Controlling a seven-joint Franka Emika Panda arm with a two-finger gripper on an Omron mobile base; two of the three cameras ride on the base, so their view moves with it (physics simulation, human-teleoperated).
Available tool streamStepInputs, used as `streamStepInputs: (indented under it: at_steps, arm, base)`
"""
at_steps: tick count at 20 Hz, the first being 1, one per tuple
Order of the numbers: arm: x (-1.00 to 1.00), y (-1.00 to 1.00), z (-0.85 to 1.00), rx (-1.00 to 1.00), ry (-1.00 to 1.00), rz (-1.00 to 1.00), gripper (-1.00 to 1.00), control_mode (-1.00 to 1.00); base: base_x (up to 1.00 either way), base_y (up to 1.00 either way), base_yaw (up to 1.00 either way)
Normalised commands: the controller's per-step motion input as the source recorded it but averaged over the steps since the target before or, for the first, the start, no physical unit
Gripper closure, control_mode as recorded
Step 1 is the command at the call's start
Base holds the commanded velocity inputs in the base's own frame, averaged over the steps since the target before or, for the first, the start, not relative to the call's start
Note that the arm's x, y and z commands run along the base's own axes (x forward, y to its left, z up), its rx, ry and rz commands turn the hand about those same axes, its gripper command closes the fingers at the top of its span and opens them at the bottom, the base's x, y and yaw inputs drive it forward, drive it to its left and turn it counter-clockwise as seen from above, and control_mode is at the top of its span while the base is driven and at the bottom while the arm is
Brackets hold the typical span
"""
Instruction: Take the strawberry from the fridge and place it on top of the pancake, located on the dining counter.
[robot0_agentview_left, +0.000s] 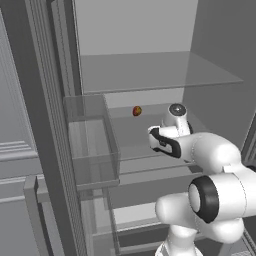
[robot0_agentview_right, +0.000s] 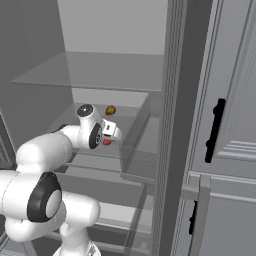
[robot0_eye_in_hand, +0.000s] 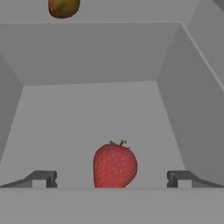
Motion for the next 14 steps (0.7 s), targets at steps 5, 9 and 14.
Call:
streamStepInputs:
  at_steps: [5, 9, 14]
  arm:
    - [0.06, 0.00, -0.13, 0.00, 0.03, 0.00, -1.00, -1.00]
    - [0.05, 0.00, -0.20, 0.00, 0.06, 0.00, -1.00, -1.00]
    - [0.10, -0.01, -0.21, 0.00, 0.06, 0.00, -1.00, -1.00]
  base:
    - [0.00, 0.00, 0.00]
    - [0.00, 0.00, 0.00]
    - [0.00, 0.00, 0.00]
